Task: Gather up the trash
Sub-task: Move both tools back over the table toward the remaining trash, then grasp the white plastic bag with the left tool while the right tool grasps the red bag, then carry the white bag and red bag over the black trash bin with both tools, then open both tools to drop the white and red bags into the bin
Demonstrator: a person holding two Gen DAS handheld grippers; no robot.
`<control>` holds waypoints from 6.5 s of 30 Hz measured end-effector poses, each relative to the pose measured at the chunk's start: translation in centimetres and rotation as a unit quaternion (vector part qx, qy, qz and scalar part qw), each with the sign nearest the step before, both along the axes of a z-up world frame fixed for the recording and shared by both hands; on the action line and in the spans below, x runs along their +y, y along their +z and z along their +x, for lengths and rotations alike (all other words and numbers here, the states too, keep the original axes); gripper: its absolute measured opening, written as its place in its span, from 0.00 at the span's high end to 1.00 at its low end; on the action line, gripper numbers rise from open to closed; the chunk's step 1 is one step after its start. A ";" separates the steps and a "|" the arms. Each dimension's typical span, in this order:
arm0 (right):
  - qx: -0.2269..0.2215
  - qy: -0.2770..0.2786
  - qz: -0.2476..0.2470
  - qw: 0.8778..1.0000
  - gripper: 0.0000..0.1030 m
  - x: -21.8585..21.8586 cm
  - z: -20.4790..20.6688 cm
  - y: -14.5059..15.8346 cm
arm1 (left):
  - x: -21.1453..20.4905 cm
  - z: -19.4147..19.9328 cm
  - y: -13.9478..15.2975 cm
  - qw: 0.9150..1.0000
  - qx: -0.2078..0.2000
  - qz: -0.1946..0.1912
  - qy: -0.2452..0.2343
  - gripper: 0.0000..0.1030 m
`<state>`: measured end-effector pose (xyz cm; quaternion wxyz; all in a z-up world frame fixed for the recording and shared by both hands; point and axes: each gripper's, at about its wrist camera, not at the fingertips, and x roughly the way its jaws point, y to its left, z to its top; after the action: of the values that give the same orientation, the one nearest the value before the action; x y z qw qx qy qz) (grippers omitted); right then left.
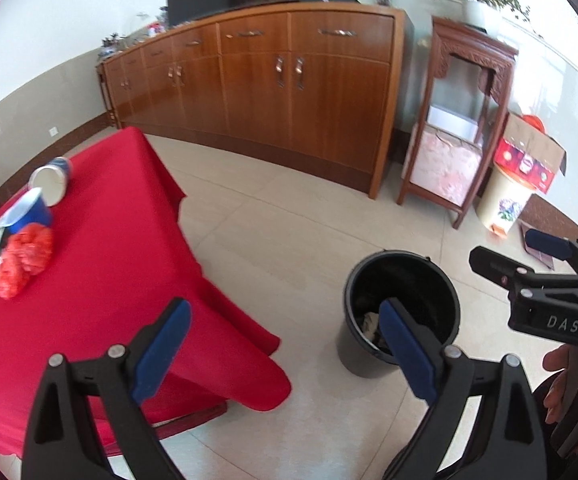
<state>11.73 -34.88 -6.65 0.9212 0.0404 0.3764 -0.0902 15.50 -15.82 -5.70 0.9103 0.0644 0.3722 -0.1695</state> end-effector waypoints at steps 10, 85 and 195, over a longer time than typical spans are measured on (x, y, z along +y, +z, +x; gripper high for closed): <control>-0.017 0.061 -0.014 0.998 0.00 7.0 1.4 2.0 | 5.8 -0.8 1.2 0.997 -0.017 -0.008 0.069 0.07; -0.003 0.325 0.016 0.946 0.75 38.7 16.6 -2.1 | 33.9 2.5 -3.1 0.944 -0.014 -0.068 0.322 0.56; 0.173 -0.051 0.002 0.984 0.00 -12.6 3.4 -16.6 | -10.5 5.4 -10.2 0.989 0.099 0.032 -0.100 0.00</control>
<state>15.12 -47.47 -23.28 0.8365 0.0452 0.5273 -0.1420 20.90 -26.32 -15.92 0.8447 0.1137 0.4576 -0.2531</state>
